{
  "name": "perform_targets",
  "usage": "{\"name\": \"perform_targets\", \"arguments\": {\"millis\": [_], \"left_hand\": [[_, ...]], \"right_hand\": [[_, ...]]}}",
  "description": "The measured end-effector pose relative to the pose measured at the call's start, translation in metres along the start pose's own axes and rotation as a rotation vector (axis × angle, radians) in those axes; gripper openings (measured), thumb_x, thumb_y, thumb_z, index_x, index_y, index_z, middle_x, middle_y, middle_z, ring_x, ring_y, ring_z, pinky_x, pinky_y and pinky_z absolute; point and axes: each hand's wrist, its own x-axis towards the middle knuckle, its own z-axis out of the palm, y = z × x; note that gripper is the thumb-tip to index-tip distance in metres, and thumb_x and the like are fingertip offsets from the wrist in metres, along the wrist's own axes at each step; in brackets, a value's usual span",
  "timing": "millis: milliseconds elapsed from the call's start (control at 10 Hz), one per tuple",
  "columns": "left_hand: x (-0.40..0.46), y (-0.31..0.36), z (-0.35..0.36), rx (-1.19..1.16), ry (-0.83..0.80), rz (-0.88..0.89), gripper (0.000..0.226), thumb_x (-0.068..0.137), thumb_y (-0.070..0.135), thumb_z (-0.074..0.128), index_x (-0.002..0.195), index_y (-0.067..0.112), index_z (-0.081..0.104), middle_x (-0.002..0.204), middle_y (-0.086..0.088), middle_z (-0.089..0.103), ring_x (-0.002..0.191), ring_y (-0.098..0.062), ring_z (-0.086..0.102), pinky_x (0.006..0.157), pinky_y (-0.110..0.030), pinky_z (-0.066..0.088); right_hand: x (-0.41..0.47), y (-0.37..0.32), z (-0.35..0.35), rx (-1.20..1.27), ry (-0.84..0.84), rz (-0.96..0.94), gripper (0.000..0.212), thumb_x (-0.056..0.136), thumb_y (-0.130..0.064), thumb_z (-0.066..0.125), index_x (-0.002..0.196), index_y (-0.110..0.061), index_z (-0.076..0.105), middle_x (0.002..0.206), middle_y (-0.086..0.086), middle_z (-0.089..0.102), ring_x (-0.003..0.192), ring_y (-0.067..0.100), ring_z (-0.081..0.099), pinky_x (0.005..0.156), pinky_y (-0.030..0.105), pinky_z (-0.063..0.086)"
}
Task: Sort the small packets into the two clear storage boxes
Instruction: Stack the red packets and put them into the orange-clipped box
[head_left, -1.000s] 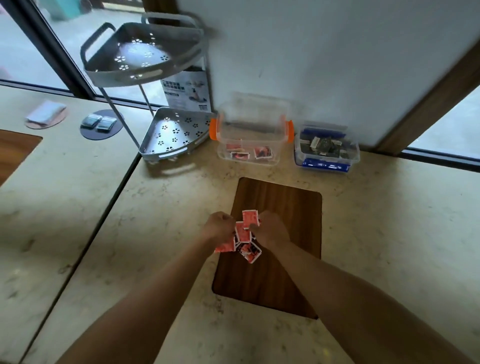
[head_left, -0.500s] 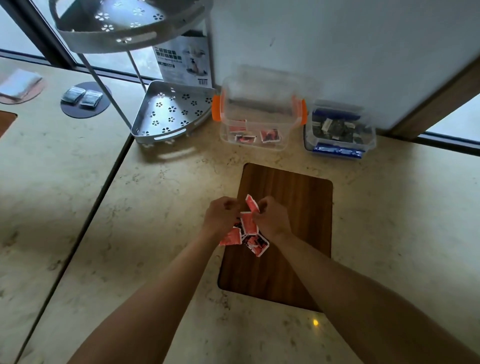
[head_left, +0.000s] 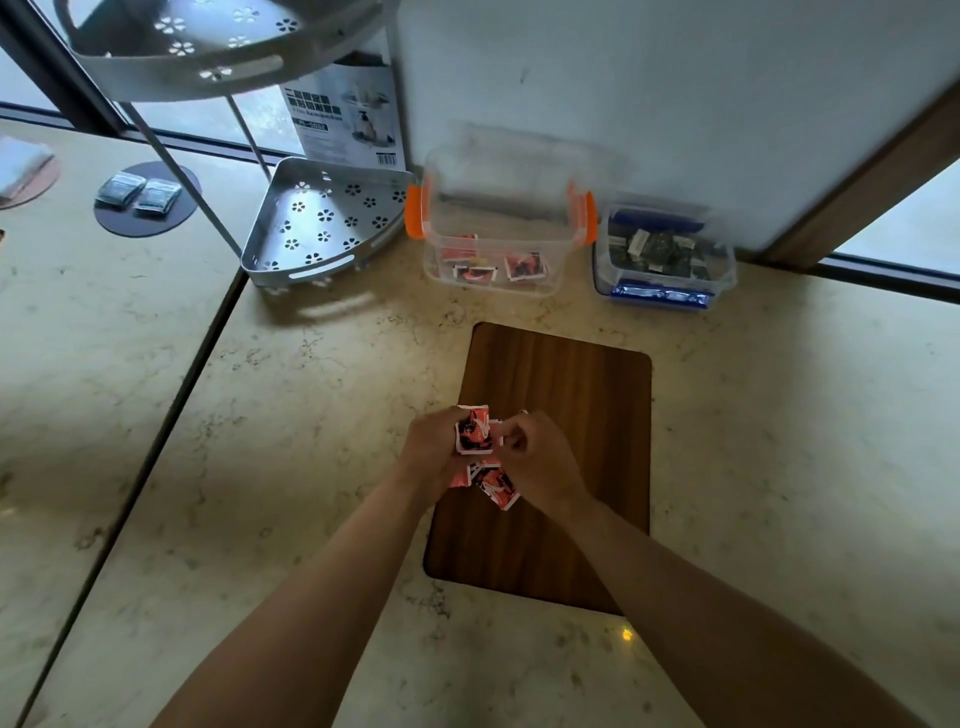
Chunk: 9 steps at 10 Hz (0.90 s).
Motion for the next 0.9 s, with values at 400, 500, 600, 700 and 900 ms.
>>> {"name": "perform_targets", "arguments": {"millis": [400, 500, 600, 700, 900], "left_hand": [[0.010, 0.005, -0.015, -0.195, -0.046, -0.151, 0.050, 0.091, 0.024, 0.059, 0.134, -0.001, 0.054, 0.137, -0.027, 0.058, 0.091, -0.028, 0.065, 0.094, -0.052, 0.053], [0.006, 0.006, -0.014, -0.257, -0.055, -0.148, 0.047, 0.094, 0.022, 0.057, 0.134, -0.002, 0.054, 0.139, -0.027, 0.056, 0.087, -0.025, 0.064, 0.085, -0.045, 0.055], [0.005, 0.003, -0.014, -0.237, -0.042, -0.147, 0.046, 0.094, 0.022, 0.057, 0.133, -0.002, 0.055, 0.138, -0.028, 0.056, 0.082, -0.024, 0.064, 0.079, -0.043, 0.055], [-0.001, 0.004, -0.011, -0.226, -0.072, -0.128, 0.043, 0.094, 0.019, 0.058, 0.131, -0.004, 0.055, 0.138, -0.029, 0.056, 0.082, -0.024, 0.065, 0.087, -0.047, 0.055], [-0.005, -0.011, -0.013, 0.220, -0.109, 0.080, 0.045, 0.087, 0.016, 0.074, 0.129, 0.009, 0.058, 0.130, -0.017, 0.065, 0.104, -0.022, 0.068, 0.099, -0.050, 0.054]], "right_hand": [[0.011, 0.017, -0.002, -0.144, 0.066, 0.187, 0.035, 0.086, -0.029, 0.074, 0.115, -0.017, 0.059, 0.128, 0.005, 0.047, 0.119, 0.018, 0.048, 0.100, 0.034, 0.049], [0.015, 0.013, -0.007, -0.030, 0.106, 0.209, 0.017, 0.088, -0.017, 0.071, 0.102, -0.016, 0.060, 0.111, 0.001, 0.059, 0.100, 0.014, 0.057, 0.080, 0.021, 0.050], [0.017, 0.014, -0.012, 0.098, 0.113, 0.295, 0.019, 0.090, -0.010, 0.068, 0.107, -0.013, 0.061, 0.100, -0.002, 0.063, 0.094, 0.015, 0.063, 0.065, 0.014, 0.043], [0.014, 0.020, -0.018, 0.232, 0.067, 0.406, 0.043, 0.091, -0.011, 0.065, 0.132, -0.012, 0.054, 0.096, -0.004, 0.063, 0.082, 0.011, 0.063, 0.061, 0.019, 0.044], [0.008, 0.023, -0.025, 0.461, 0.104, 0.554, 0.033, 0.099, -0.015, 0.056, 0.131, -0.012, 0.060, 0.105, 0.003, 0.064, 0.084, 0.015, 0.068, 0.074, 0.028, 0.060]]}}
